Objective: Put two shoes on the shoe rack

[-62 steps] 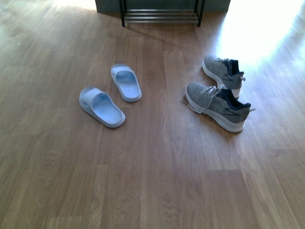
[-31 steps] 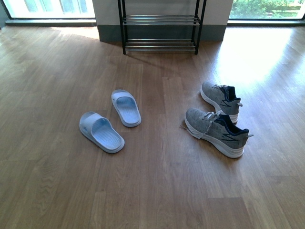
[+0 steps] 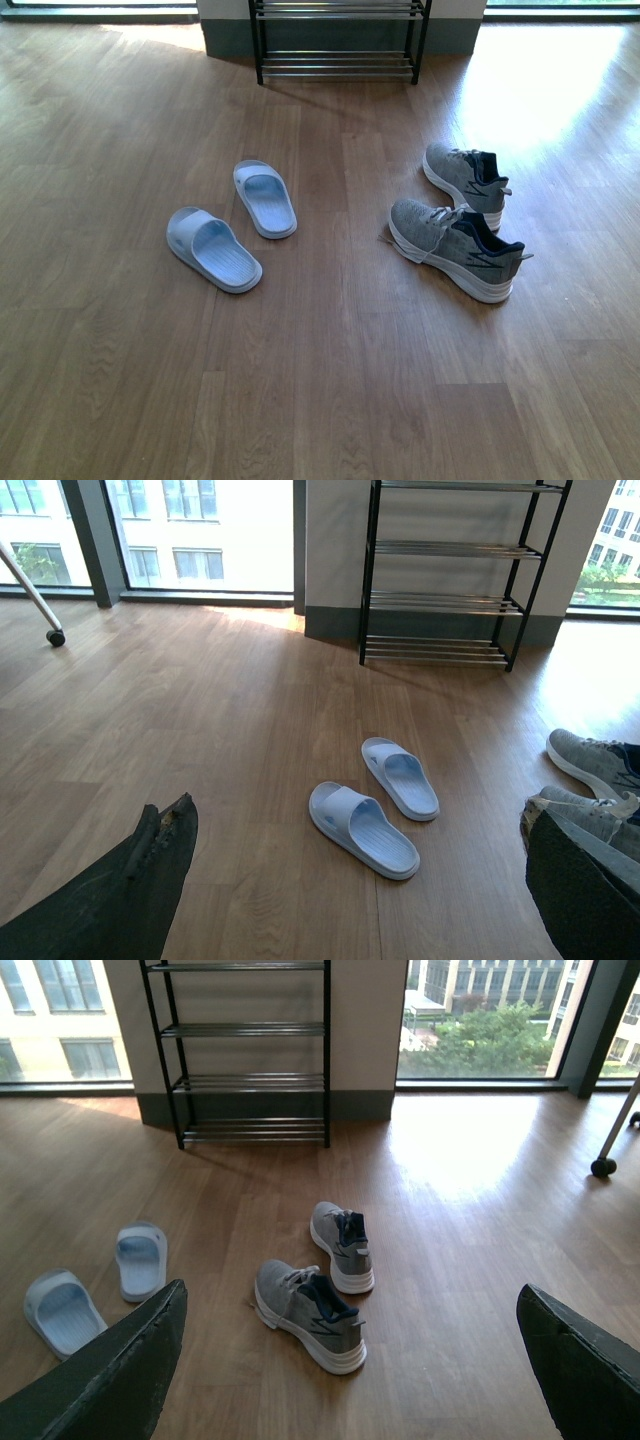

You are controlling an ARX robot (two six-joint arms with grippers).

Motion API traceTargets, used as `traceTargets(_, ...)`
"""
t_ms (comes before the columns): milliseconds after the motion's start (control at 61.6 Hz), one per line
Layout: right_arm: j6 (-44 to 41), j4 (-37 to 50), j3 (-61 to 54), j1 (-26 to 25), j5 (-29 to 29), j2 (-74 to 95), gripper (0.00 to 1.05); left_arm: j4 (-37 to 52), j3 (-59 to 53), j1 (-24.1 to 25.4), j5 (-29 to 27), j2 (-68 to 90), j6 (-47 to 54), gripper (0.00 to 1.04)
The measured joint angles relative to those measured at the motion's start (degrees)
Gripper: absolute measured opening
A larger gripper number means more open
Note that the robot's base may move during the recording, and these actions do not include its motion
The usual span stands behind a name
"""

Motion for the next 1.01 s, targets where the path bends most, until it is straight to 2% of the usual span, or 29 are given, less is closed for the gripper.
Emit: traceTargets(1006, 0.0, 0.0, 0.0, 0.0, 0.0, 0.0, 0.96, 0.0, 0.0, 0.0, -0.1, 0.0, 0.0, 0.95)
